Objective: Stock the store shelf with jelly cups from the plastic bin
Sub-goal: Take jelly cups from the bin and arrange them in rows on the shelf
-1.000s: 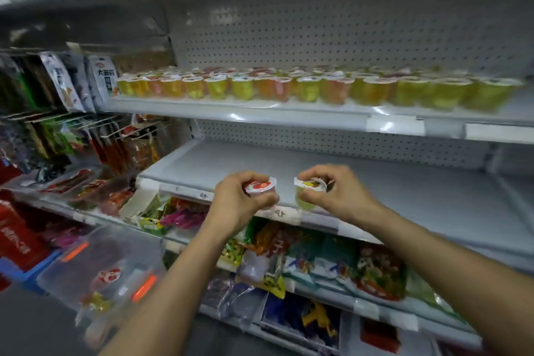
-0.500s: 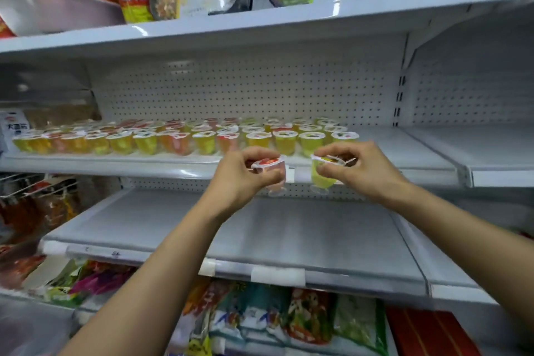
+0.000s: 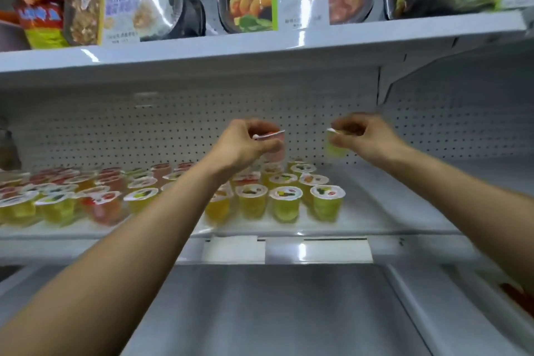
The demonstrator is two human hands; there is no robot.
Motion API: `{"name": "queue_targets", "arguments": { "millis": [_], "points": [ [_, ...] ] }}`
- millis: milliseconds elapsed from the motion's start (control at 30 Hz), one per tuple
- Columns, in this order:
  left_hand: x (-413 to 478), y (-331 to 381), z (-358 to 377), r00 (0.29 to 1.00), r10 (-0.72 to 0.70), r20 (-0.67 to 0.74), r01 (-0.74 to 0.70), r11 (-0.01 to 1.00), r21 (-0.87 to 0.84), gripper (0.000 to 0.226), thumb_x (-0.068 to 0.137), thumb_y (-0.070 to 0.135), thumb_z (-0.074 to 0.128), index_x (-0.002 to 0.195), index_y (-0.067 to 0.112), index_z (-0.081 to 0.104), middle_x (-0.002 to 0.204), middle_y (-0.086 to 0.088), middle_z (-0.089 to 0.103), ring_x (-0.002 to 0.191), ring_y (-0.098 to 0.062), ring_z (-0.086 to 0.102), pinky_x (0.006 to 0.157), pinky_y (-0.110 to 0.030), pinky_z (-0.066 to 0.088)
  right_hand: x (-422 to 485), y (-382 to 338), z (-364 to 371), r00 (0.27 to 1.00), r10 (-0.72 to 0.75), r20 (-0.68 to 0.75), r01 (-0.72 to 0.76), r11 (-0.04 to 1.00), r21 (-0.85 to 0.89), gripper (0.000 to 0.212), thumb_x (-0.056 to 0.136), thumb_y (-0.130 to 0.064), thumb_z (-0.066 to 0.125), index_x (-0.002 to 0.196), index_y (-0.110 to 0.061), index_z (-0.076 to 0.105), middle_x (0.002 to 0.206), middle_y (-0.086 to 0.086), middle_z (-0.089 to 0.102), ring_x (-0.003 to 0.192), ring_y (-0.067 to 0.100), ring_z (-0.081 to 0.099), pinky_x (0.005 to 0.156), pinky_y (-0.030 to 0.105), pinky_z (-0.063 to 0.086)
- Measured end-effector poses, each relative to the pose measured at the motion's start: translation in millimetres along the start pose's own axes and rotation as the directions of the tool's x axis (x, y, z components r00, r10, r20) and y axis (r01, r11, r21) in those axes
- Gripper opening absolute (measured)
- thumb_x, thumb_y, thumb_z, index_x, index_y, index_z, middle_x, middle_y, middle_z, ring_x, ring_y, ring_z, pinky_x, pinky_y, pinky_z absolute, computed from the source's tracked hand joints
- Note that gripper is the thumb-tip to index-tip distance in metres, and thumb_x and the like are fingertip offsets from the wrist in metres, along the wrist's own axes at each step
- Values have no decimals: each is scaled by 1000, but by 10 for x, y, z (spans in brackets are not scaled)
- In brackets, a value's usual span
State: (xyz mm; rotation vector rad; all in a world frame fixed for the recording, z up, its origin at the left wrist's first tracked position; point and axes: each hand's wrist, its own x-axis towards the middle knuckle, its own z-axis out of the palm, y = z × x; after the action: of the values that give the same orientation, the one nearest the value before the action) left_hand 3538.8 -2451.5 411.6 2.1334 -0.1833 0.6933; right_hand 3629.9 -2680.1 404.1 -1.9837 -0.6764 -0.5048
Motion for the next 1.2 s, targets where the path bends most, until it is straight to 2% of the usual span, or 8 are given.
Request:
{"name": "queue_targets", "arguments": {
  "millis": [200,367,600,767,833,967,1067,1200],
  "points": [
    [613,-329,134,999,48,20,-49,995,91,15,78,24,81,90,23,74,89,6,74,85,-10,69,84,-32,56,603,586,359,991,91,97,-67,973,-222,35,82,-19,75,115,-11,67,117,4,64,101,13,57,83,21,39],
    [854,-546,186,997,57,61,-65,988,141,25,78,33,80,100,23,74,93,10,74,84,-2,68,77,-22,54,821,872,628,972,161,169,-100,941,-322,36,80,-18,76,114,-13,65,122,7,62,108,20,58,84,24,43],
    [1003,-665,272,995,17,96,-34,982,186,26,79,37,79,101,26,72,98,10,72,89,-5,66,76,-22,53,899,1093,759,960,195,200,-115,929,-352,31,84,-20,73,113,-16,65,121,4,63,100,15,57,87,24,45],
    [1010,-575,347,996,27,86,-45,975,218,25,79,37,78,95,22,65,95,9,67,86,-5,61,71,-20,49,893,1010,671,947,208,244,-101,915,-390,44,84,-33,71,126,-29,59,141,0,49,129,23,44,104,34,40],
    [1028,-524,374,997,25,74,-41,974,224,28,77,41,79,91,21,64,92,8,68,85,-7,62,74,-26,52,851,810,560,965,123,231,-58,961,-269,52,83,-29,73,130,-35,54,144,-2,46,133,23,38,104,36,40],
    [1063,-370,501,997,35,69,-46,985,164,31,74,43,81,86,22,63,92,1,69,80,-14,67,74,-34,59,653,318,368,964,-41,264,25,998,63,63,78,-22,77,135,-34,50,119,-5,60,105,10,58,79,16,49],
    [1064,-225,634,996,41,77,-48,994,93,32,74,41,82,88,18,63,87,-1,72,75,-14,70,73,-32,60,559,191,350,967,-99,235,67,988,142,58,77,-13,79,130,-24,57,108,-5,67,94,3,64,71,12,50],
    [1033,-162,715,986,-7,167,12,1000,-24,33,76,41,80,94,15,69,93,-3,73,86,-19,70,84,-36,59,486,325,288,992,-19,126,-1,987,162,42,77,-11,79,116,-15,63,102,3,68,90,11,67,70,15,55]
  ]
}}
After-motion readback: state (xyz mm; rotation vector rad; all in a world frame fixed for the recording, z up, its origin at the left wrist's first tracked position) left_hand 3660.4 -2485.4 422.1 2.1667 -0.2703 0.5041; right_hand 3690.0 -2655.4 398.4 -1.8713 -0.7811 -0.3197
